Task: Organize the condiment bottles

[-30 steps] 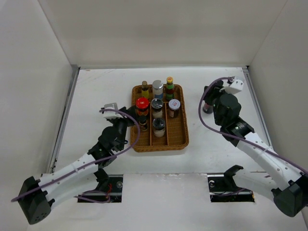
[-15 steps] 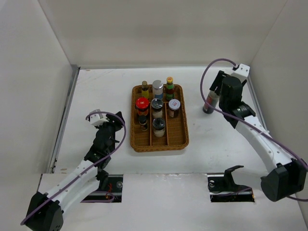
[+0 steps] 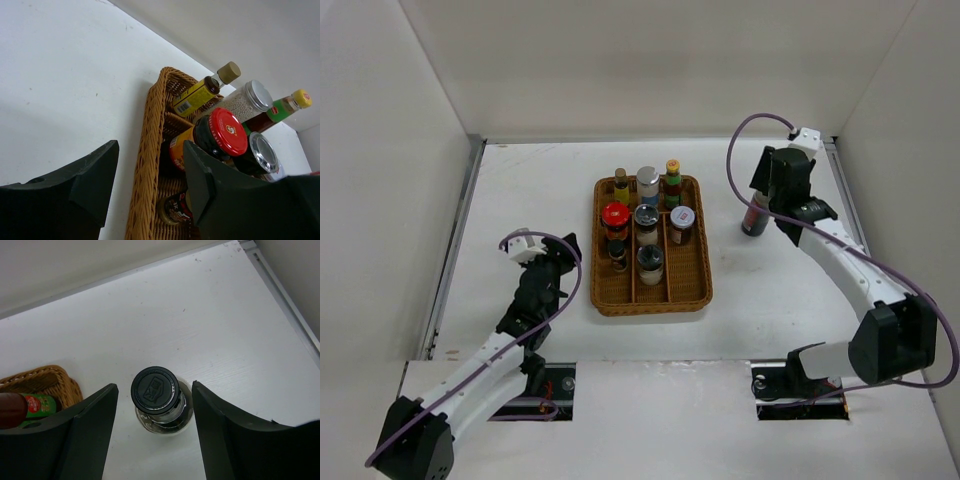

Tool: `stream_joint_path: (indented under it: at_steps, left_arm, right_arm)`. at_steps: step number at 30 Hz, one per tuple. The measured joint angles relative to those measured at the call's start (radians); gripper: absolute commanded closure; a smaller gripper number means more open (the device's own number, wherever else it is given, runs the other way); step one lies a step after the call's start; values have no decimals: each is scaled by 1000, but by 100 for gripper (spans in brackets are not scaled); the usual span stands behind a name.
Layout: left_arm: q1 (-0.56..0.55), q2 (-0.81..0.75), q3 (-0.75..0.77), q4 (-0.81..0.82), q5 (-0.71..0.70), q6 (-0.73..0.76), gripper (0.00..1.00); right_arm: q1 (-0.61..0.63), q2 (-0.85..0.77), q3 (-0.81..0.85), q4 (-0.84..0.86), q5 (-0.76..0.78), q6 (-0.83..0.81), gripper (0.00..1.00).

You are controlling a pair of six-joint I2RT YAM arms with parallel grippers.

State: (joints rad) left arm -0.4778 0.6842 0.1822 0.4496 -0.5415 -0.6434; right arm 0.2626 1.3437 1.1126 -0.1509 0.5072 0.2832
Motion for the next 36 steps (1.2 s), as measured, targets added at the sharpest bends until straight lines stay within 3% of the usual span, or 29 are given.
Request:
stream_joint_path:
  at_steps: [6, 10, 19, 27, 36]
  left_arm:
    - [7, 9, 0, 18, 15, -2, 48]
    - [8, 9, -1, 19, 17, -2, 48]
    - [13, 11, -2, 19, 23, -4, 48]
    - [13, 11, -2, 19, 23, -4, 48]
    - [13, 10, -3, 19, 23, -4, 48]
  right_arm:
    - [0, 22, 8, -1, -5, -8, 42]
    - [0, 24, 16, 2, 21, -30, 55]
    - [0, 39, 26, 8, 51, -48, 72]
    - [18, 8, 25, -20, 55, -47, 75]
    - [124, -157, 29, -34, 76, -69, 75]
